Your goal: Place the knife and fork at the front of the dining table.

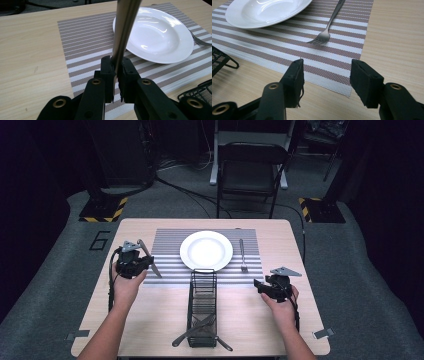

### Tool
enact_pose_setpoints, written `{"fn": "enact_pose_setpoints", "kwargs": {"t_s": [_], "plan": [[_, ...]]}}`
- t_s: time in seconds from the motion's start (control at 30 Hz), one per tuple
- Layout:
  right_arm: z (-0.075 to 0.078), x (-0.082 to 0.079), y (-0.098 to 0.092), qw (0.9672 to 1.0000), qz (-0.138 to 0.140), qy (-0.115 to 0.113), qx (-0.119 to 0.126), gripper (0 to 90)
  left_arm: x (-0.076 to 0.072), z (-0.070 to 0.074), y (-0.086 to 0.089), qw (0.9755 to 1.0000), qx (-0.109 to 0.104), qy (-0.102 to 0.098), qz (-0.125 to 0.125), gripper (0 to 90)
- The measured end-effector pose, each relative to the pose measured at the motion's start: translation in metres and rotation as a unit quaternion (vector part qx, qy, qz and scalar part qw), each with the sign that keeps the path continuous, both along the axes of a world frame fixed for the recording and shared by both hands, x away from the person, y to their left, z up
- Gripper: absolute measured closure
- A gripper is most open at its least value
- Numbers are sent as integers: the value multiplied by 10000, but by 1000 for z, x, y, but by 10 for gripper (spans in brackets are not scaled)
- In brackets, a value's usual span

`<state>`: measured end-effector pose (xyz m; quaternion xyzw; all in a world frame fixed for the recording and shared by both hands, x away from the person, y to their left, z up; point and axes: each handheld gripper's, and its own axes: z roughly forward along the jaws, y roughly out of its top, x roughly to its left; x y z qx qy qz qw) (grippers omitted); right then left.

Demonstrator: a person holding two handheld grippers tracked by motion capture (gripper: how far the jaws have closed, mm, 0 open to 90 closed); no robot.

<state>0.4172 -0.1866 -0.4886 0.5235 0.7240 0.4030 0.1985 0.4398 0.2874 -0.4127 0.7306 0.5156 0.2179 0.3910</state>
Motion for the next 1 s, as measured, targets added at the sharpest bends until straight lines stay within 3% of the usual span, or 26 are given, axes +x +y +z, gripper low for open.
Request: {"fn": "enact_pose_setpoints", "kwargs": {"t_s": [0.3, 0.6, 1.0], "plan": [[0, 0, 0, 10000, 5, -14, -8, 442, 1, -4, 5, 10000, -36, -1, 67, 825], [-1, 0, -1, 10000, -26, -51, 21, 445, 11, -4, -3, 10000, 13, -69, 40, 825], [-1, -1, 0, 9999, -60, -81, 56, 448, 27, -13, -7, 9989, -259, -301, 258, 825]]}}
